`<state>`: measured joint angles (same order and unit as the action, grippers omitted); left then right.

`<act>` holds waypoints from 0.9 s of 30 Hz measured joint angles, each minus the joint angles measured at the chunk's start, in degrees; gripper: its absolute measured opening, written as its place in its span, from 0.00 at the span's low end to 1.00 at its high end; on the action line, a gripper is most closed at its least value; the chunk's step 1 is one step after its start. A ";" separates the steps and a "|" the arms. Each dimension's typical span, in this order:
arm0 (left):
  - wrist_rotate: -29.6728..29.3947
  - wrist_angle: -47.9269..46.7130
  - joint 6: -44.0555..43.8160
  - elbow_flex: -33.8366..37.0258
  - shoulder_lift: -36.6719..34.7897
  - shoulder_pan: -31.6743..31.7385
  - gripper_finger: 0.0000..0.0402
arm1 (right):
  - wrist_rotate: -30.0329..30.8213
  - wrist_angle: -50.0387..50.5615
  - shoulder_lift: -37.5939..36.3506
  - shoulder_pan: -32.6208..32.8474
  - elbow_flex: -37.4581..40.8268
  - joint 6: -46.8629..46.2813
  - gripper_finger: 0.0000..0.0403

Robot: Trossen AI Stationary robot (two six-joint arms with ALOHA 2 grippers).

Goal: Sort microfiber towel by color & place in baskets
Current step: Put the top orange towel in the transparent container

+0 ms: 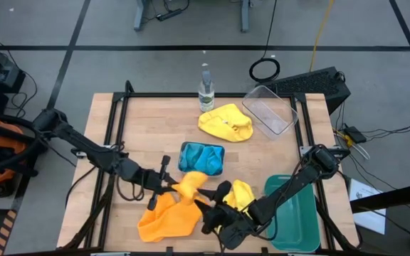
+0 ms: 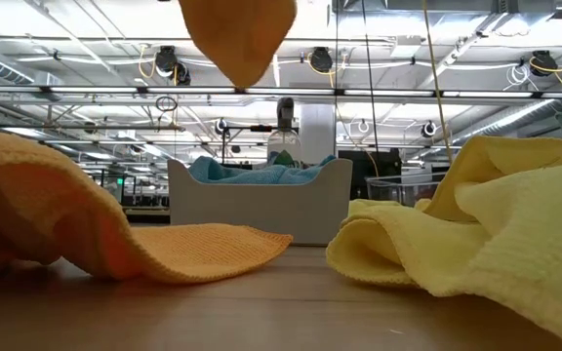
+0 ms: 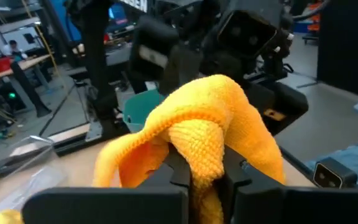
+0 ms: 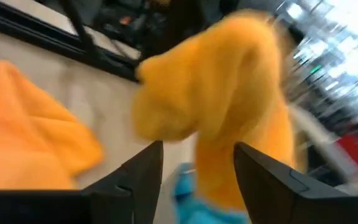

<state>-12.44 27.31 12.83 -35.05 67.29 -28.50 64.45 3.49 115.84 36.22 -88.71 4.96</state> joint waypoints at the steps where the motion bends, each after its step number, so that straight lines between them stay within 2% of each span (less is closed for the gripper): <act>1: -1.13 -0.95 0.17 0.00 -0.92 -0.42 0.06 | -1.83 1.21 -0.03 -0.06 0.00 -3.38 0.47; 5: -5.63 -5.33 2.40 -0.09 -4.09 -2.29 0.06 | -4.23 3.70 -0.03 -0.71 0.07 -15.53 0.50; 8: -9.16 -8.43 2.59 -0.09 -5.22 -3.67 0.06 | -4.65 3.40 -0.03 -2.01 0.07 -19.57 0.53; 15: -11.29 -10.98 1.49 -0.09 -5.56 -5.86 0.06 | -4.90 0.61 -0.86 -3.73 0.07 -19.33 0.72; 20: -16.24 -12.99 1.13 -0.09 -5.54 -6.53 0.06 | -6.16 -4.45 -1.85 -4.12 0.07 -17.12 0.85; 25: -16.94 -13.91 1.13 -0.04 -5.51 -6.52 0.06 | -6.63 -9.46 -1.84 -3.87 0.07 -14.68 0.91; 27: -16.60 -13.96 1.13 -0.04 -5.50 -6.53 0.06 | -8.58 -9.40 -1.85 -4.91 0.07 -14.74 0.91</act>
<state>-29.05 13.35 13.96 -35.09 61.79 -35.03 55.88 -5.91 113.99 31.31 -88.64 -9.78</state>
